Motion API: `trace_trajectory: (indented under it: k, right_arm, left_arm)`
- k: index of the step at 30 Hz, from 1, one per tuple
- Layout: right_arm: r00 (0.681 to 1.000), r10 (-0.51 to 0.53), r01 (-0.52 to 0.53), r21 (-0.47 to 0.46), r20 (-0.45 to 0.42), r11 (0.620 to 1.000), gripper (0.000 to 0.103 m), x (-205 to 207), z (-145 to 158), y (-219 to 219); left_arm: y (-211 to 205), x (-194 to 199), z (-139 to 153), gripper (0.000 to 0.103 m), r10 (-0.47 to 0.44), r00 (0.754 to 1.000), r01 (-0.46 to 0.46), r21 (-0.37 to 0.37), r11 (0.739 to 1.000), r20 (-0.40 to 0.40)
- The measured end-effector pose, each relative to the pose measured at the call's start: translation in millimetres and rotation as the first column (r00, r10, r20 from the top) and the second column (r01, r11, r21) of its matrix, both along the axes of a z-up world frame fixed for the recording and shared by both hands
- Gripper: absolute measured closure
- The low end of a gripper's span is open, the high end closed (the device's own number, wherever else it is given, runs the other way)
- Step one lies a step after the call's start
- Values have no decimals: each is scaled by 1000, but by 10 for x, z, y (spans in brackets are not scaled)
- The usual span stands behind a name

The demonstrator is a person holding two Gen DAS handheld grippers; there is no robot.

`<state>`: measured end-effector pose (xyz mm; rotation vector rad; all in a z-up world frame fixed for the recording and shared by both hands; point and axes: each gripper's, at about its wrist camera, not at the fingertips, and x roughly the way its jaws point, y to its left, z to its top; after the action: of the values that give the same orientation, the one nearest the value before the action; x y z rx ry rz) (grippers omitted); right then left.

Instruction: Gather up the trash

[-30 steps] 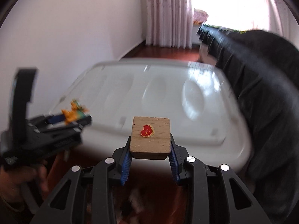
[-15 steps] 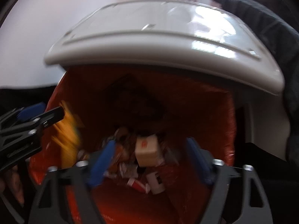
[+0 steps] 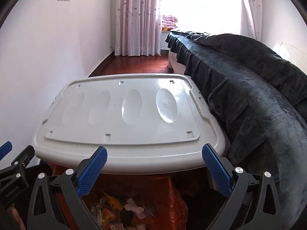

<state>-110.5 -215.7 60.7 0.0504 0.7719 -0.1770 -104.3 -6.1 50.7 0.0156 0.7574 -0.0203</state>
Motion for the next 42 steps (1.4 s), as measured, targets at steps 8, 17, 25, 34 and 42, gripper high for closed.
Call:
trace_trajectory:
  k: [8, 17, 25, 34, 42]
  right_arm:
    - [1000, 26, -25, 17, -14, 1000, 5, -28, 13, 67]
    - [999, 35, -34, 34, -9, 999, 5, -59, 40, 89]
    - [999, 23, -23, 4, 25, 1000, 5, -88, 143, 95]
    - [999, 5, -4, -14, 50, 1000, 5, -113, 197, 35]
    - [998, -26, 26, -6, 58, 1000, 5, -117, 208, -71]
  left_arm:
    - [-141, 19, -24, 13, -24, 1000, 24, 2, 1000, -3]
    - [-128, -15, 24, 13, -28, 1000, 28, -21, 999, -2]
    - [-241, -34, 117, 13, -56, 998, 56, 0, 998, 24]
    - [-305, -9, 132, 12, -63, 997, 62, 31, 998, 33]
    - [-270, 6, 155, 11, -47, 998, 45, 46, 998, 45]
